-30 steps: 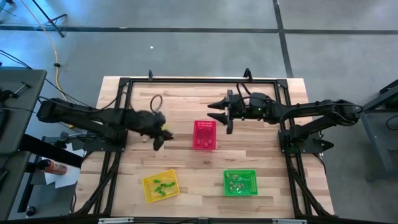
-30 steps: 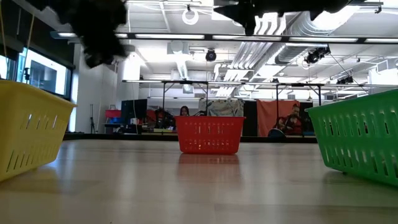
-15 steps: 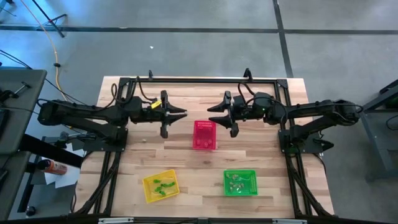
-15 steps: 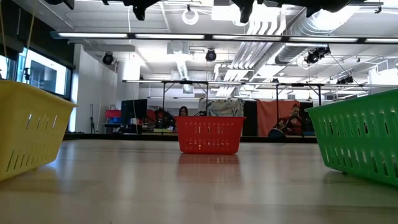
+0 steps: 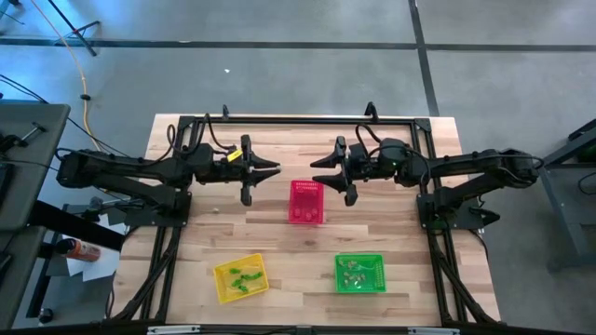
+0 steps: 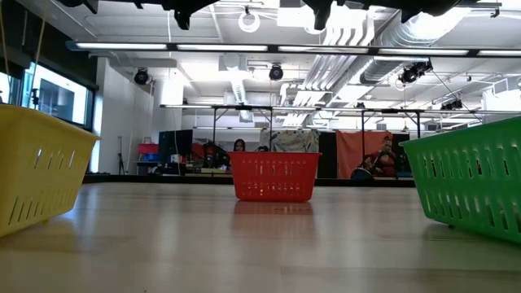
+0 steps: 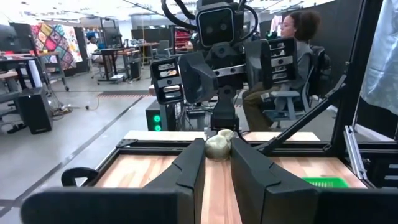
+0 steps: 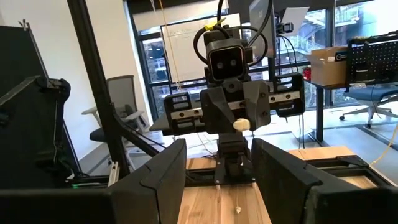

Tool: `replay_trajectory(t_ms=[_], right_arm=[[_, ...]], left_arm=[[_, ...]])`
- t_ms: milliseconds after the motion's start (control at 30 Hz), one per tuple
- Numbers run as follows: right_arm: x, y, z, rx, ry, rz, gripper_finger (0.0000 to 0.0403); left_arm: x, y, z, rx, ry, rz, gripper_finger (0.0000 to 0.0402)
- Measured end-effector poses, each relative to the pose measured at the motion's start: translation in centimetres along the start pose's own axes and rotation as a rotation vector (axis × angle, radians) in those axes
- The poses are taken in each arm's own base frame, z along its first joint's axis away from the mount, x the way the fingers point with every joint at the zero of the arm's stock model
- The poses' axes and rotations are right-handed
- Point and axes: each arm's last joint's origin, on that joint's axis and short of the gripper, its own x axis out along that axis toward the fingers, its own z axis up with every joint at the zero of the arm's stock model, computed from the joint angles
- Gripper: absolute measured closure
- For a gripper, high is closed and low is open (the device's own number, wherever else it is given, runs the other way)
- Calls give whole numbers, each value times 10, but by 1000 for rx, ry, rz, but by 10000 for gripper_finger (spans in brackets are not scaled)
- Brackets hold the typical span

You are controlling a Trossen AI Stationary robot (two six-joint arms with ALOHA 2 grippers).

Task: Sort Halloween decoration
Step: Put the bottom white skull toy into the green bin

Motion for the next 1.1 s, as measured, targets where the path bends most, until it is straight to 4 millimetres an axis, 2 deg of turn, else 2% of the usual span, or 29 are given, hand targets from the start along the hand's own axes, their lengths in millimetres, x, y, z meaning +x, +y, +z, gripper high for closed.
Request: replay_trajectory(t_ms=[300, 500, 767, 933, 1100], right_arm=[[0, -1, 0, -1, 0, -2, 226], [-2, -9, 5, -71, -40, -69, 226], [-12, -37, 22, -241, -175, -283, 226], [-19, -54, 28, -266, -203, -351, 226], [-21, -60, 27, -269, -189, -373, 226]], left_arm=[[1, 0, -1, 8, 3, -1, 348], [21, -6, -22, 20, 102, -24, 348], [71, -30, -57, 101, 216, -107, 348], [110, -48, -80, 94, 178, -202, 348], [153, -74, -101, 84, 150, -350, 348]])
